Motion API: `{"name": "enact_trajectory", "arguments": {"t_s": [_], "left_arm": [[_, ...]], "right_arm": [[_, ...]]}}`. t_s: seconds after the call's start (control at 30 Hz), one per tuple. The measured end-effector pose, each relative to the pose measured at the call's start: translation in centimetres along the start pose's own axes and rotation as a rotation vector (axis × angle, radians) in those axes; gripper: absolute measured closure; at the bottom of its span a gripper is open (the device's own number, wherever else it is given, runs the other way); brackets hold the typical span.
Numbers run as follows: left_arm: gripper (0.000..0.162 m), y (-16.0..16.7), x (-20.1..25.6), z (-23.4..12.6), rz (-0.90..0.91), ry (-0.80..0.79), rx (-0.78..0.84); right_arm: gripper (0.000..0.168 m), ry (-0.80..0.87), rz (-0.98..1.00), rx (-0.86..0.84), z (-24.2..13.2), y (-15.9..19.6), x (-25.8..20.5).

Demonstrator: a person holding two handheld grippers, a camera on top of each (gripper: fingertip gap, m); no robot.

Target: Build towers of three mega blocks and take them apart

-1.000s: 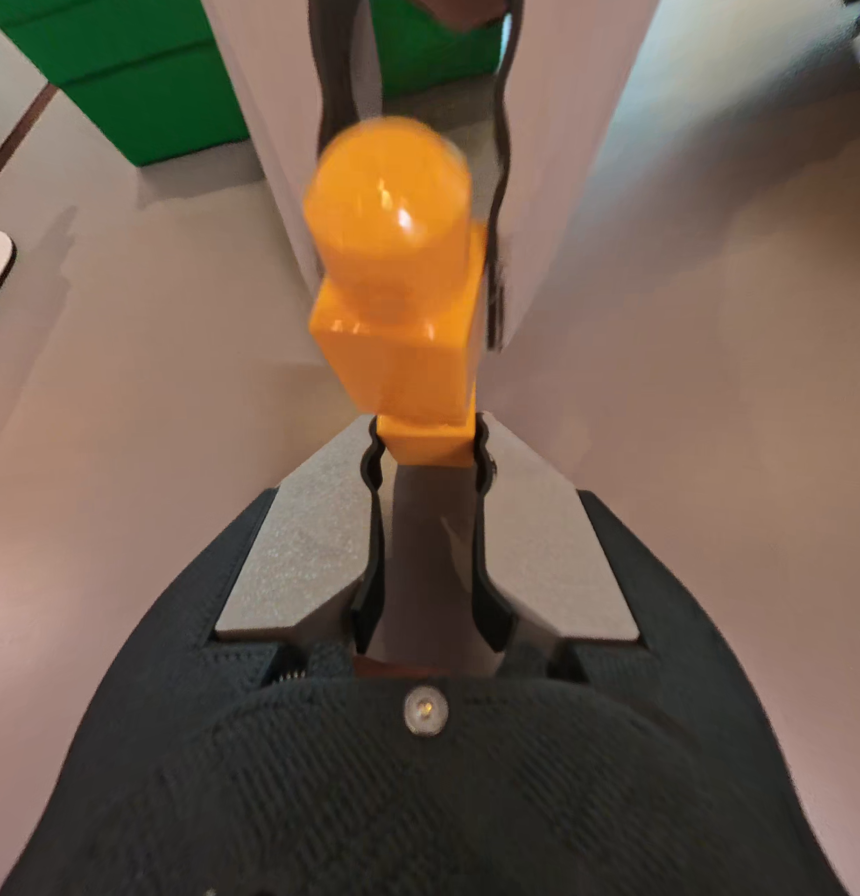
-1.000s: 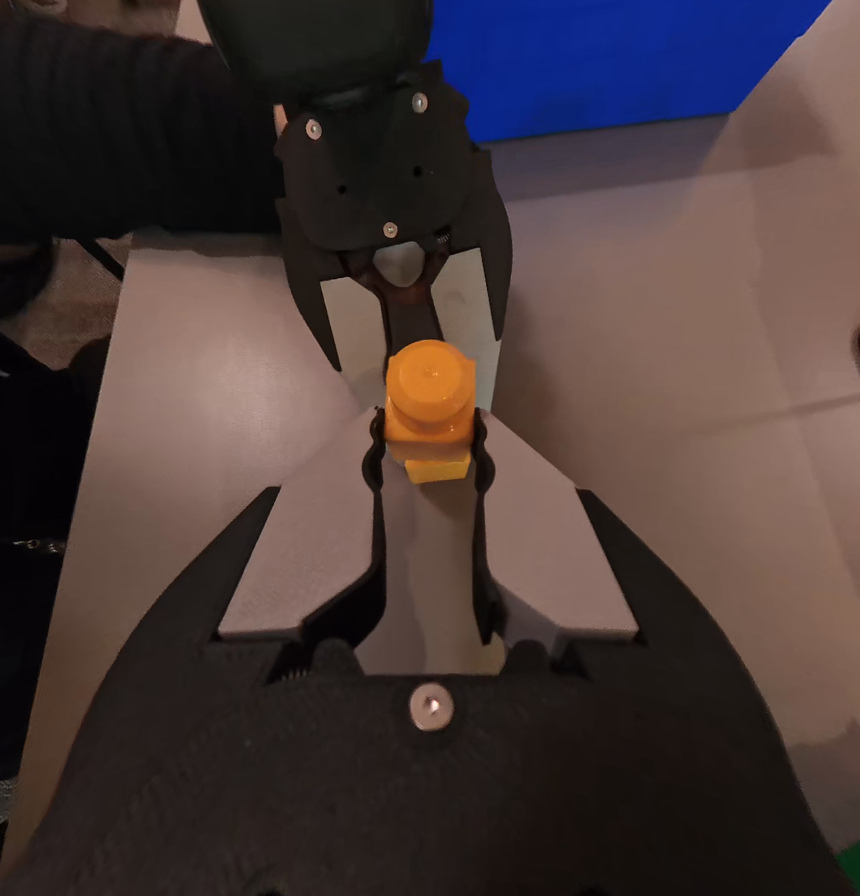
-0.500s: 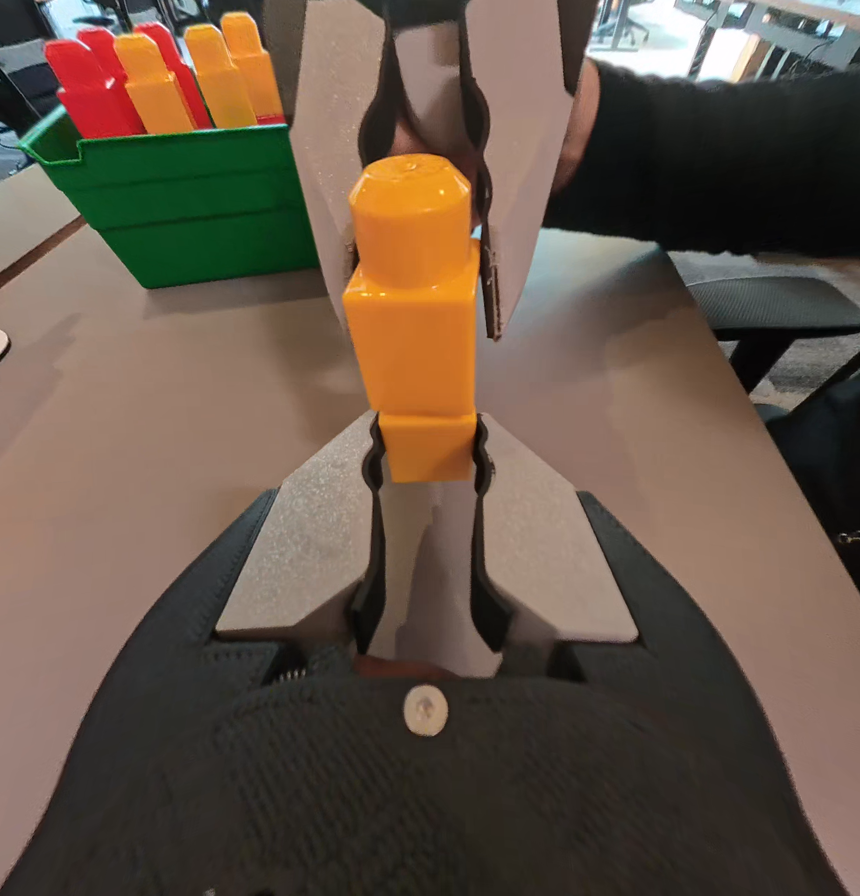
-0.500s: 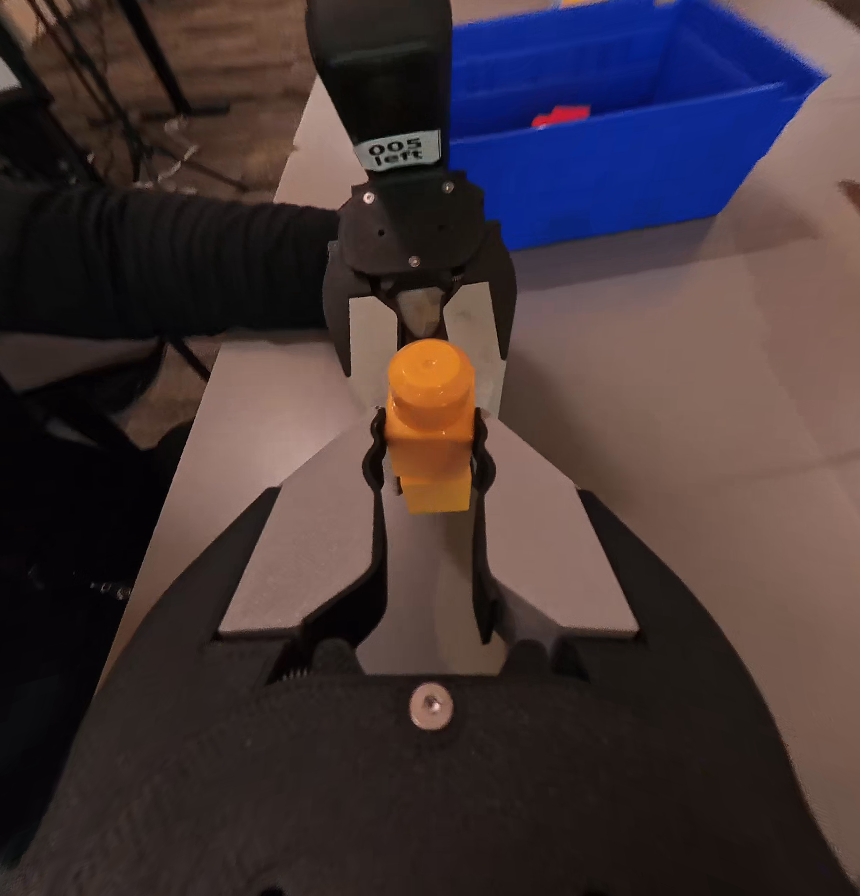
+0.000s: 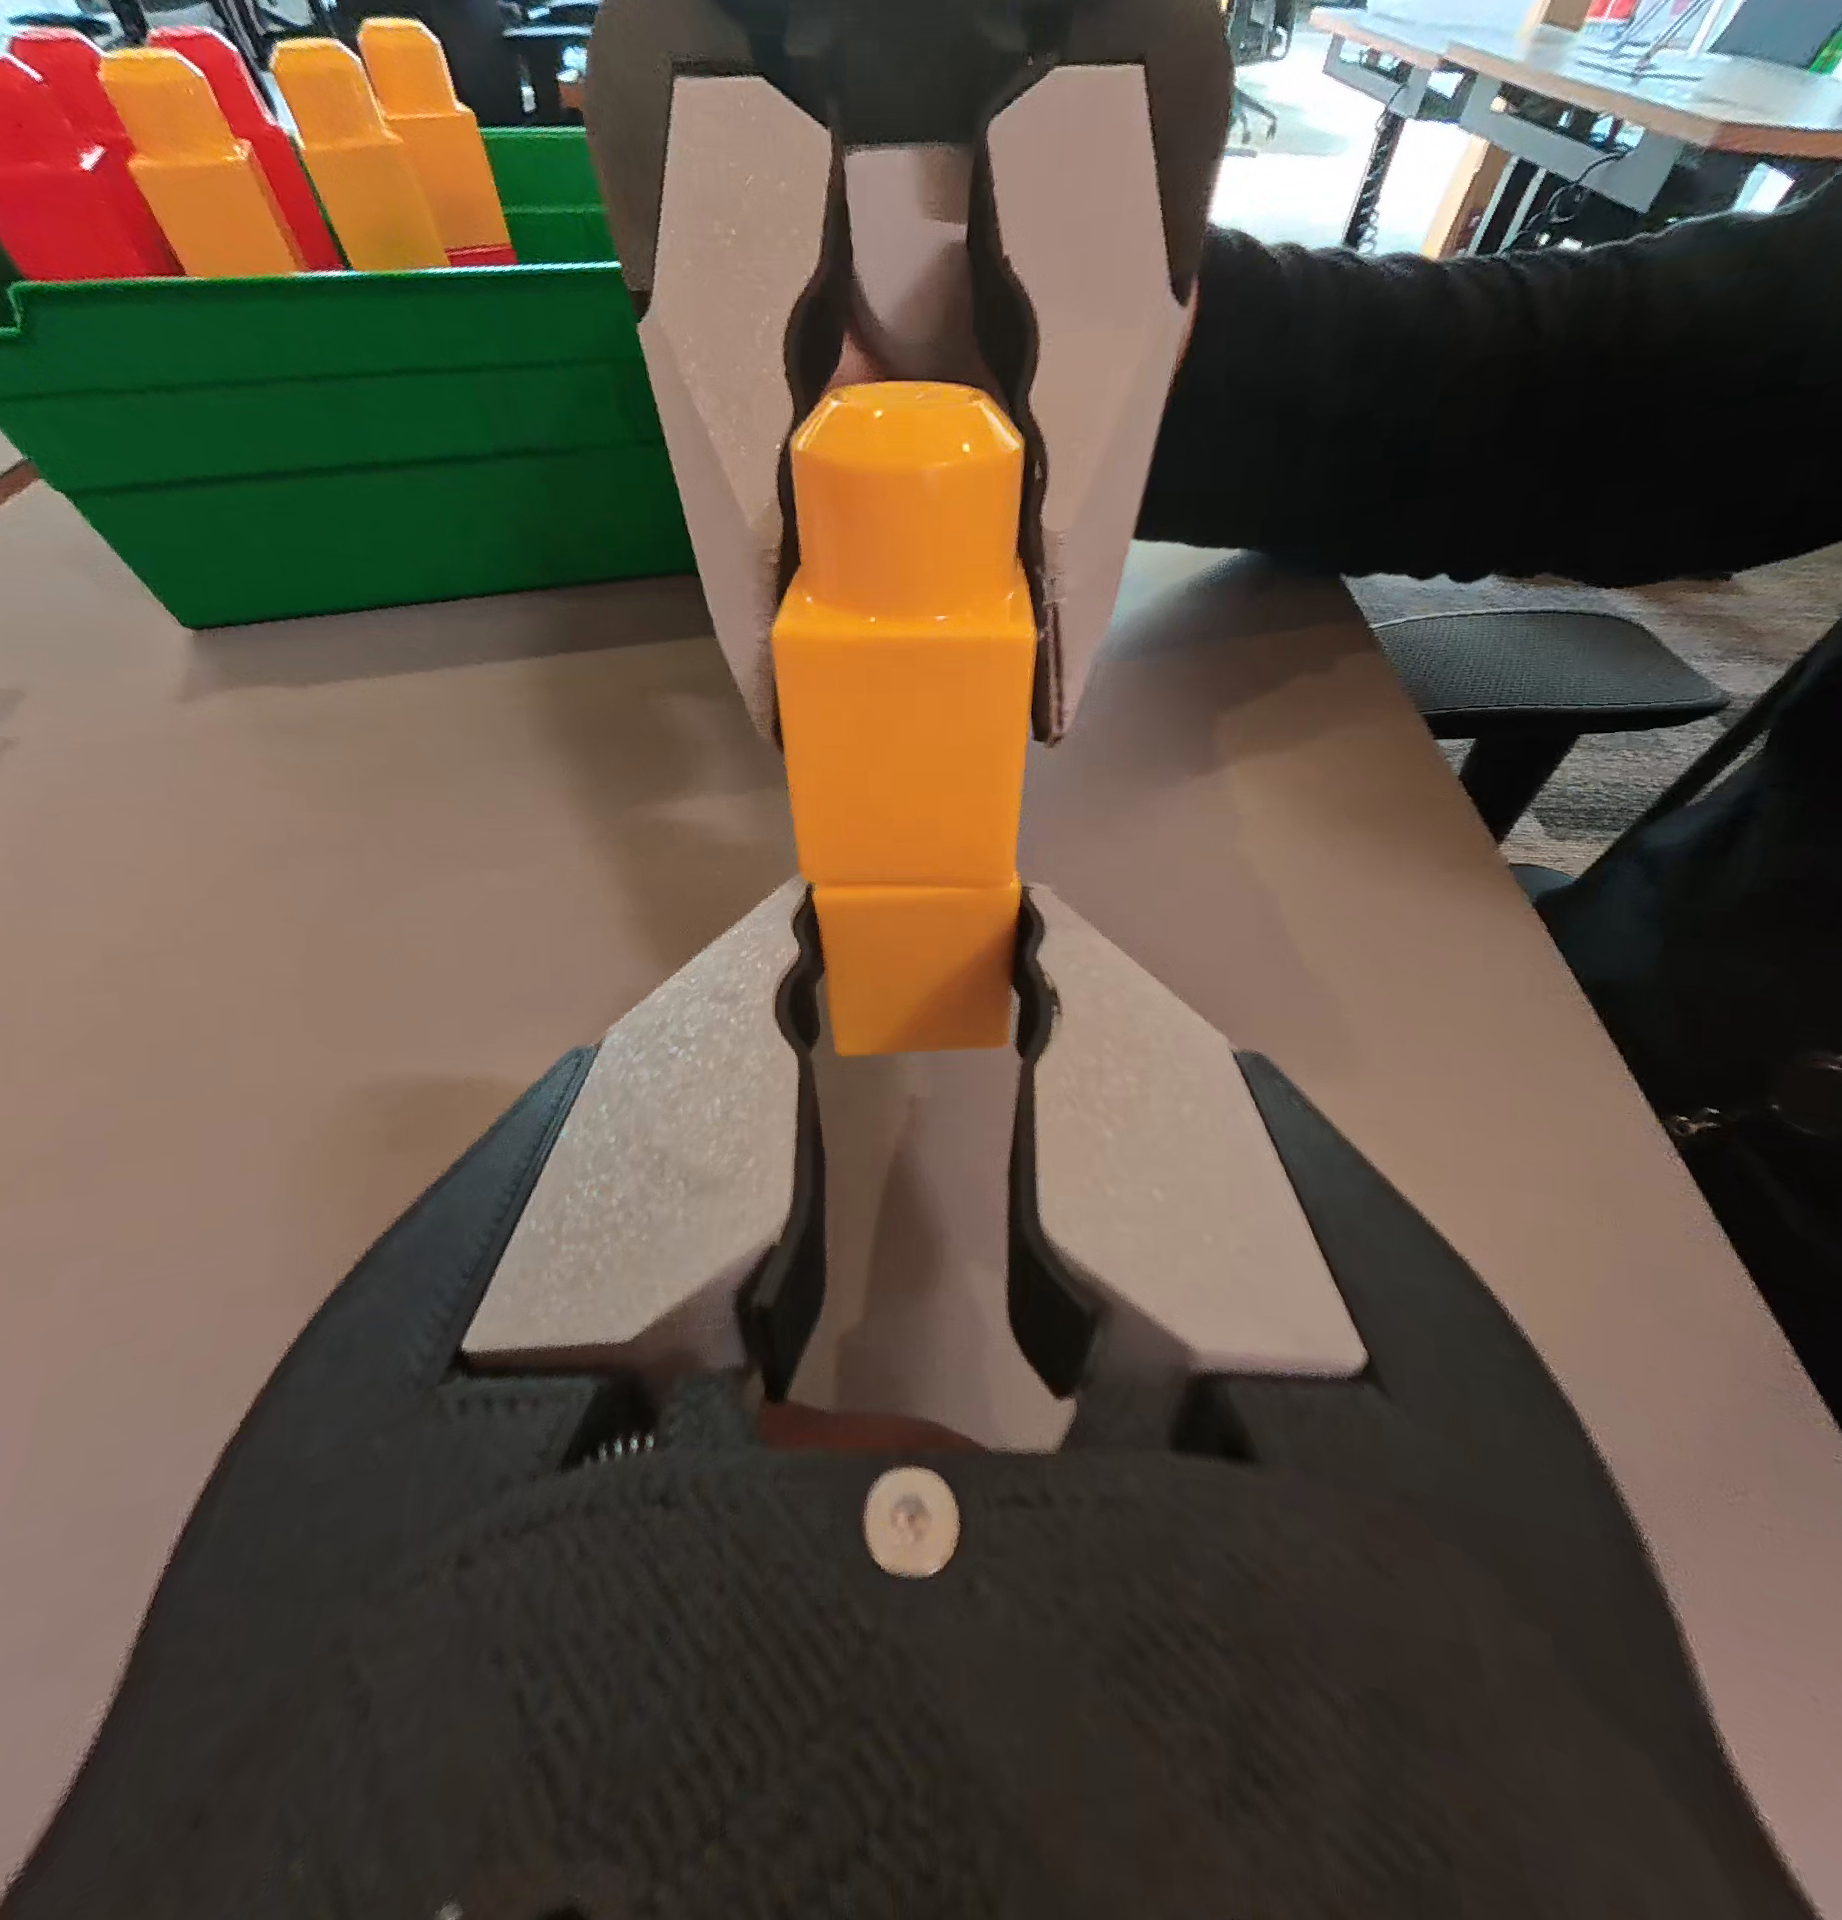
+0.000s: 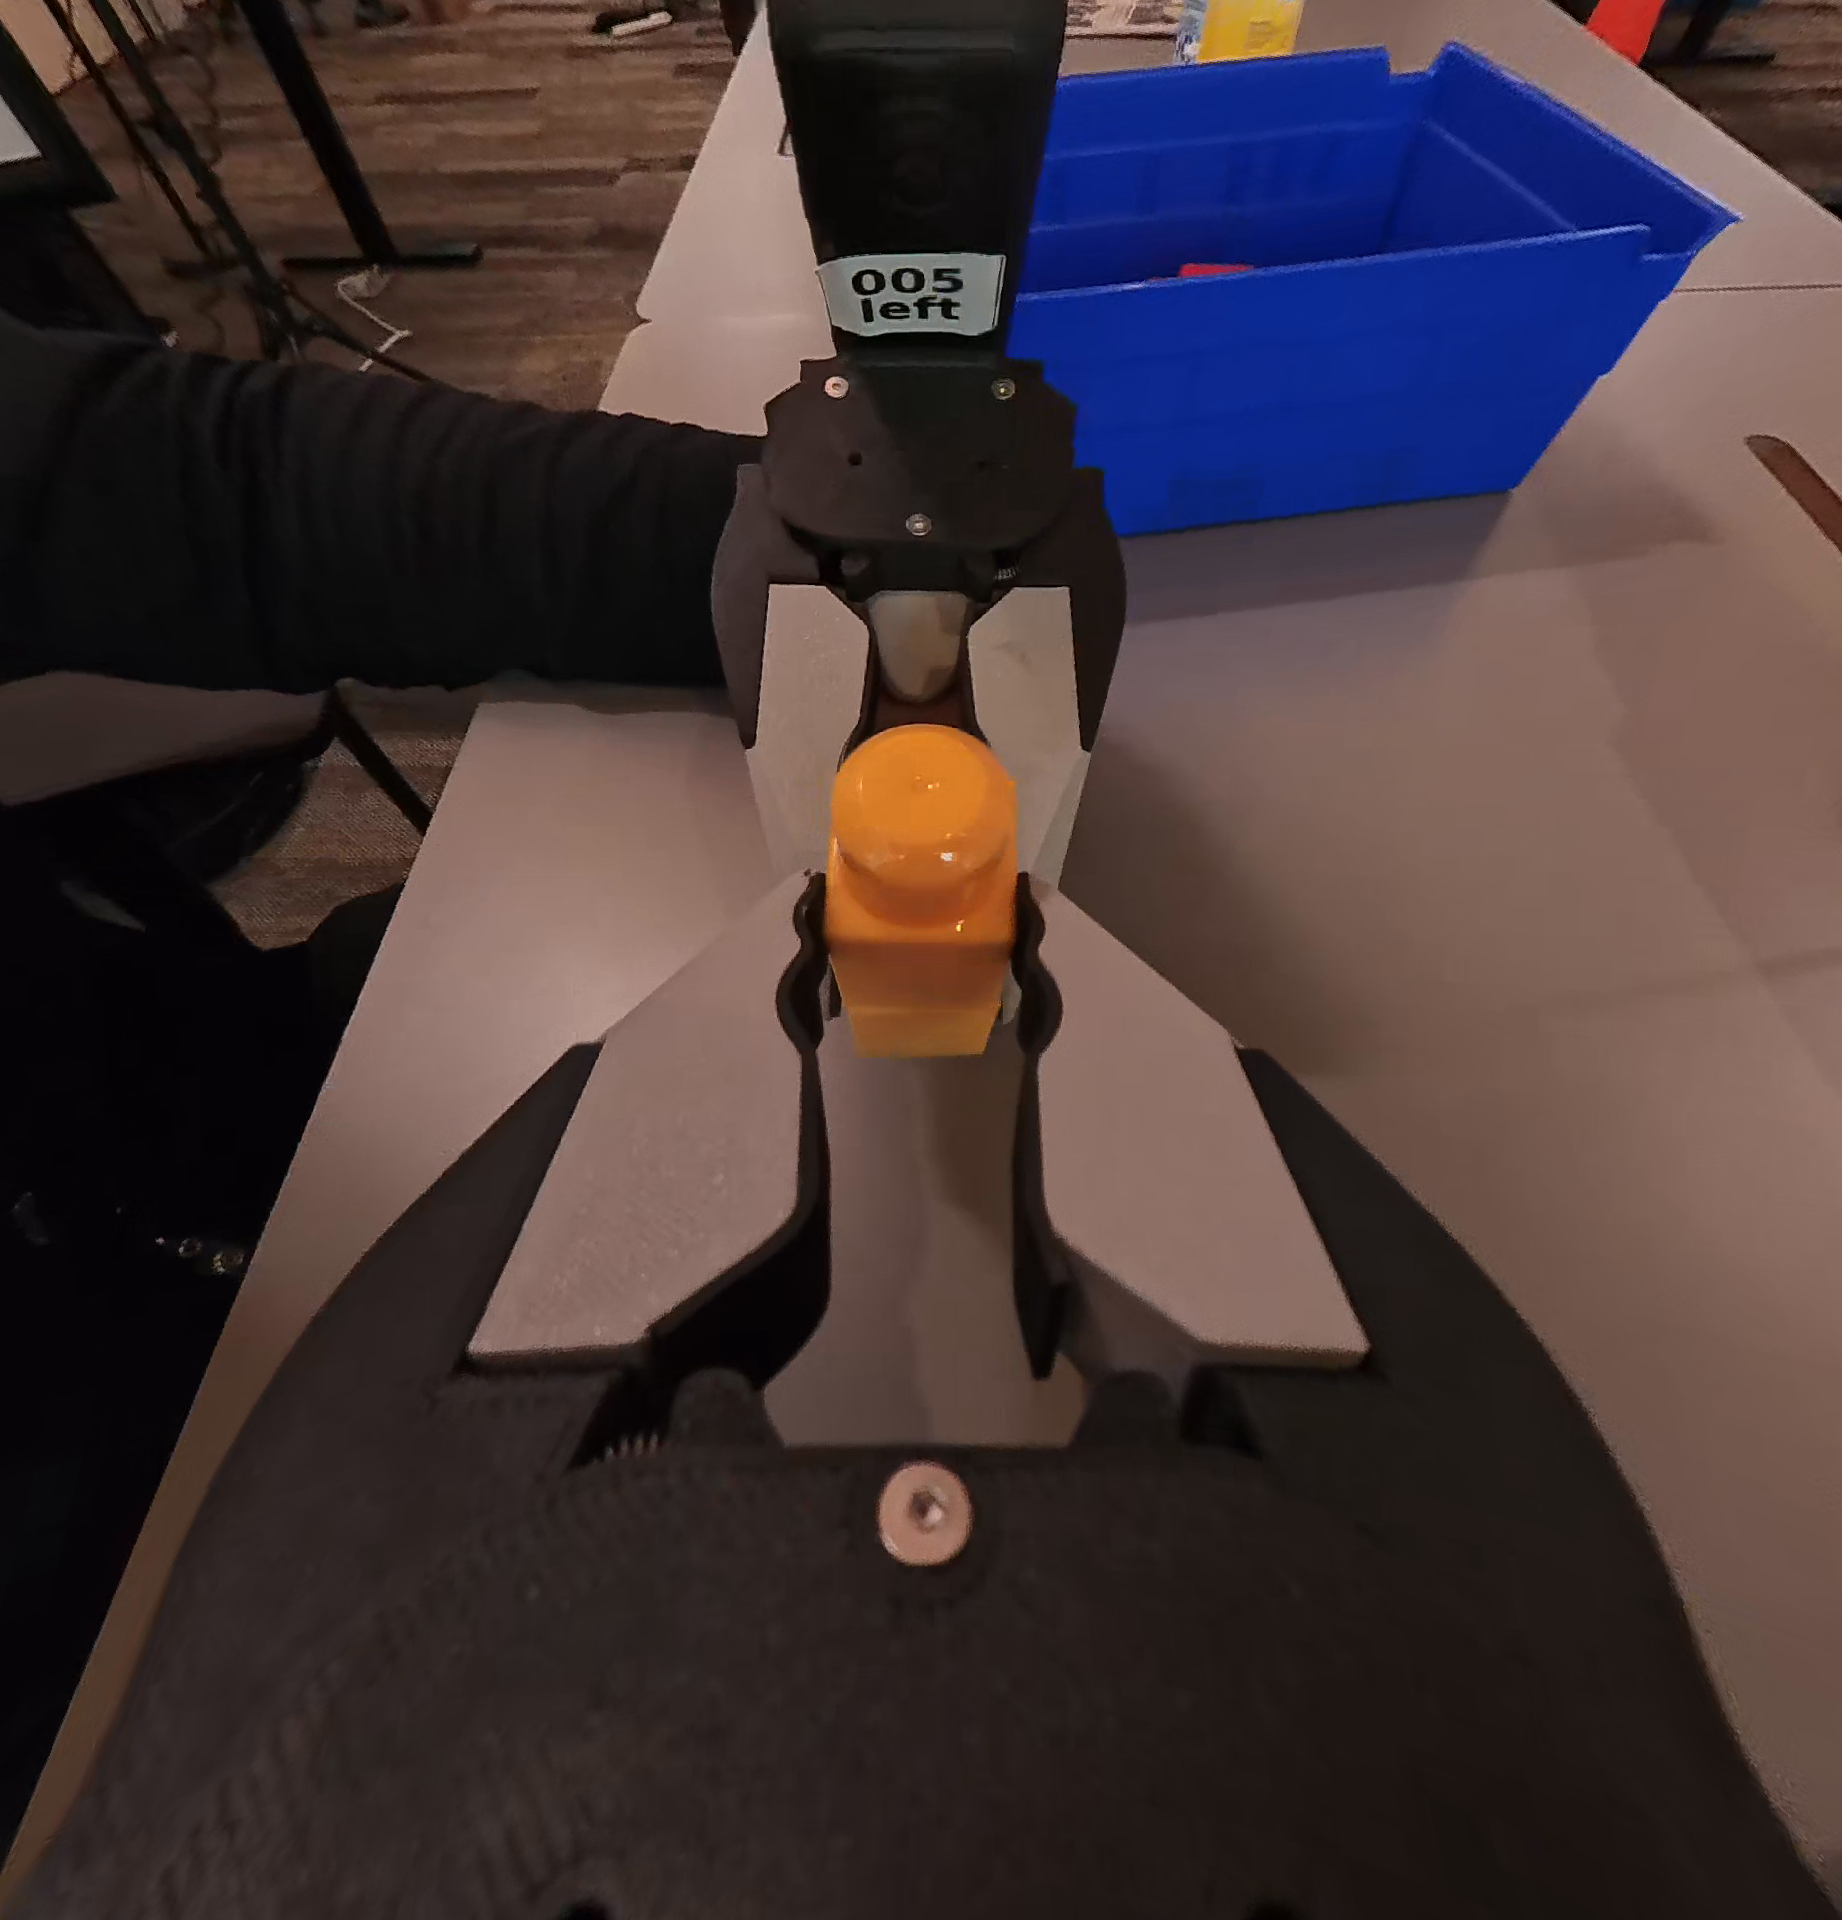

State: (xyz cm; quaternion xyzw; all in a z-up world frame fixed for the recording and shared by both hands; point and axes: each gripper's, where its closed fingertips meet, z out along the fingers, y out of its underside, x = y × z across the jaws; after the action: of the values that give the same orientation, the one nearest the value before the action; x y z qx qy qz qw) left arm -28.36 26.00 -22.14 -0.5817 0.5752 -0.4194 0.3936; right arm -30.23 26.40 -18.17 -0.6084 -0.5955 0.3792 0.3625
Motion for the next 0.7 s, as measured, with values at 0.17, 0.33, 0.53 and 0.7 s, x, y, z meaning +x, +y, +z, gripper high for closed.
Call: {"name": "enact_trajectory", "arguments": {"t_s": [0.17,0.33,0.53,0.7], "left_arm": [[0.128,0.0,1.1,0.0,0.013,0.056,0.001],[0.128,0.2,1.6,0.0,0.018,0.082,-0.012],[0.128,-0.2,0.6,0.0,-0.008,0.027,0.018],[0.128,-0.7,-0.5,-0.5,-0.054,-0.007,0.059]], "right_arm": [[0.135,-0.049,-0.017,0.033,-0.1,0.2,-1.1],[0.135,-0.053,-0.049,0.057,0.1,0.4,-1.5],[0.135,-0.043,0.052,0.189,-0.1,-0.3,-0.5],[0.116,-0.01,0.097,0.172,0.7,0.6,0.5]]}}
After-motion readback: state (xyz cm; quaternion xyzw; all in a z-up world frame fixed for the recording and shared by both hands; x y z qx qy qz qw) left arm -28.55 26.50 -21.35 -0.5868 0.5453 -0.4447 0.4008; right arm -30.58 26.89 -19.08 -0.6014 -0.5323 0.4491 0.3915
